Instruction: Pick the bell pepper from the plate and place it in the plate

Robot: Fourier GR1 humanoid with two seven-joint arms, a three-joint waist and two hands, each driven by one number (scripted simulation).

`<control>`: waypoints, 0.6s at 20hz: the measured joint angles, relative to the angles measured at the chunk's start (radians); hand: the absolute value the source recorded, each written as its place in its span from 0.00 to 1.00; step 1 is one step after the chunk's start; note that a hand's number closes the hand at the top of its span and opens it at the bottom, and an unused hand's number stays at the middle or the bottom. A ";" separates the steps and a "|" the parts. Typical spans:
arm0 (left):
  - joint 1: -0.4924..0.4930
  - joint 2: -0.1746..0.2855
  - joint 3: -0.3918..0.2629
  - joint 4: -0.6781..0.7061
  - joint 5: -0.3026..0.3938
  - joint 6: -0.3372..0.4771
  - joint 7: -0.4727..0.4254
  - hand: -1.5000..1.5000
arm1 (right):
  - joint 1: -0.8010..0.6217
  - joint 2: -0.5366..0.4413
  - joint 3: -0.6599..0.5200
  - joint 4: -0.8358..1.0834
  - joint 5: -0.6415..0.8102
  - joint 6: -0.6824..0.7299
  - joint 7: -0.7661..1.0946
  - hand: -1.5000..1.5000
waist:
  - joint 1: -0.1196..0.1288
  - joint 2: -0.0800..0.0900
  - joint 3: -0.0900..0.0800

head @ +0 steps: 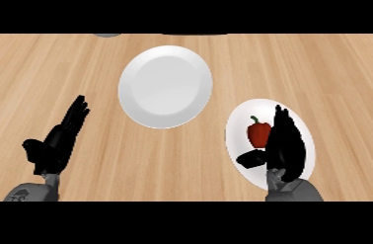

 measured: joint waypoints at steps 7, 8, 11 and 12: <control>0.011 -0.035 0.006 -0.001 -0.046 0.002 -0.012 0.50 | -0.030 0.024 -0.076 0.107 0.021 0.038 -0.032 0.00 | 0.003 0.000 0.000; 0.014 -0.031 0.012 -0.016 -0.046 -0.002 0.003 0.50 | -0.025 0.027 -0.083 0.119 0.027 0.039 -0.038 0.00 | 0.004 0.000 0.000; 0.006 -0.047 0.019 -0.031 -0.055 -0.007 0.023 0.50 | -0.054 0.031 -0.131 0.176 0.026 0.040 -0.060 0.00 | 0.004 0.000 0.000; 0.000 -0.046 0.033 -0.025 -0.055 -0.017 0.025 0.50 | -0.049 0.034 -0.139 0.183 0.024 0.039 -0.070 1.00 | 0.003 -0.001 -0.001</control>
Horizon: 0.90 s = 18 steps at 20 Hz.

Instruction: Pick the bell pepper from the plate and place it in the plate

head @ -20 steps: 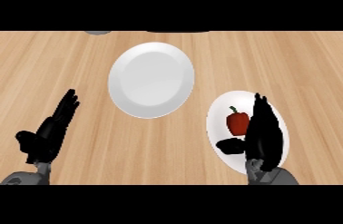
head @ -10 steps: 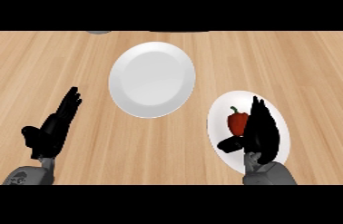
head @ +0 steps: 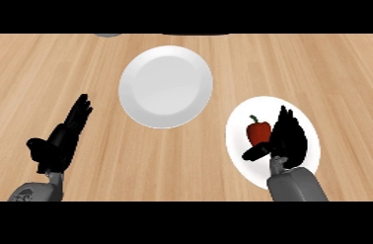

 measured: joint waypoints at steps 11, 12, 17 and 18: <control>0.037 -0.040 0.041 -0.020 -0.056 -0.037 -0.002 0.50 | -0.025 0.014 -0.045 0.073 -0.042 -0.008 -0.138 1.00 | -0.001 -0.011 -0.008; 0.044 -0.044 0.045 -0.022 -0.056 -0.041 -0.008 0.50 | -0.027 0.013 -0.041 0.071 -0.032 -0.008 -0.141 1.00 | -0.001 -0.010 -0.008; 0.062 -0.037 0.059 -0.052 -0.060 -0.050 0.011 0.50 | 0.058 0.033 0.056 -0.039 0.097 -0.059 -0.093 1.00 | -0.006 -0.014 -0.010; 0.054 -0.035 0.063 -0.056 -0.060 -0.048 0.025 0.50 | 0.095 0.040 0.099 -0.081 0.127 -0.074 -0.063 1.00 | -0.009 -0.015 -0.010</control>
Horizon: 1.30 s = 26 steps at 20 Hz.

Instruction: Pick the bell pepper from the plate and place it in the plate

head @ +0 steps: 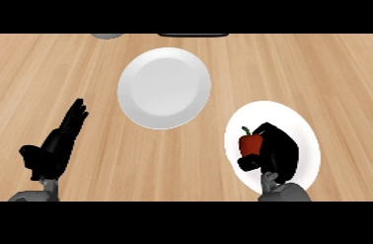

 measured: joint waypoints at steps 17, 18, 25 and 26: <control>-0.031 -0.020 0.021 0.068 -0.016 -0.014 -0.038 0.50 | 0.217 -0.048 0.489 -0.371 0.584 0.005 0.215 1.00 | -0.001 0.011 0.009; -0.034 -0.016 0.023 0.064 -0.015 -0.017 -0.030 0.50 | 0.204 -0.057 0.491 -0.380 0.613 0.012 0.212 1.00 | -0.001 0.010 0.009; -0.059 -0.019 0.019 0.066 -0.019 -0.020 -0.004 0.50 | 0.065 -0.072 0.530 -0.450 0.690 0.088 0.209 1.00 | 0.010 0.013 0.009; -0.061 -0.017 0.021 0.069 -0.017 -0.024 -0.006 0.50 | 0.045 -0.067 0.533 -0.455 0.683 0.096 0.213 1.00 | 0.013 0.014 0.009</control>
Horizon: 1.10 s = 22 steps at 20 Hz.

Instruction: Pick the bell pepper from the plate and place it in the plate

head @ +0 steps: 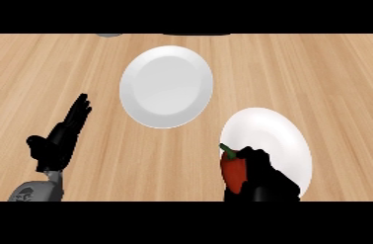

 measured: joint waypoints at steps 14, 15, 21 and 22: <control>-0.019 -0.017 -0.015 0.021 -0.016 -0.017 -0.021 0.50 | -0.431 0.083 -0.173 0.200 -0.350 0.049 0.022 1.00 | 0.044 0.011 0.001; -0.029 -0.014 -0.013 0.024 -0.015 -0.021 -0.017 0.50 | -0.463 0.084 -0.187 0.235 -0.377 0.040 0.021 1.00 | 0.045 0.012 0.001; -0.033 -0.016 -0.021 0.020 -0.023 -0.027 -0.019 0.50 | -0.638 0.087 -0.274 0.478 -0.515 -0.031 -0.001 1.00 | 0.066 0.016 0.001; -0.035 -0.020 -0.025 0.020 -0.026 -0.026 -0.021 0.50 | -0.665 0.088 -0.285 0.520 -0.533 -0.044 -0.005 1.00 | 0.069 0.017 0.001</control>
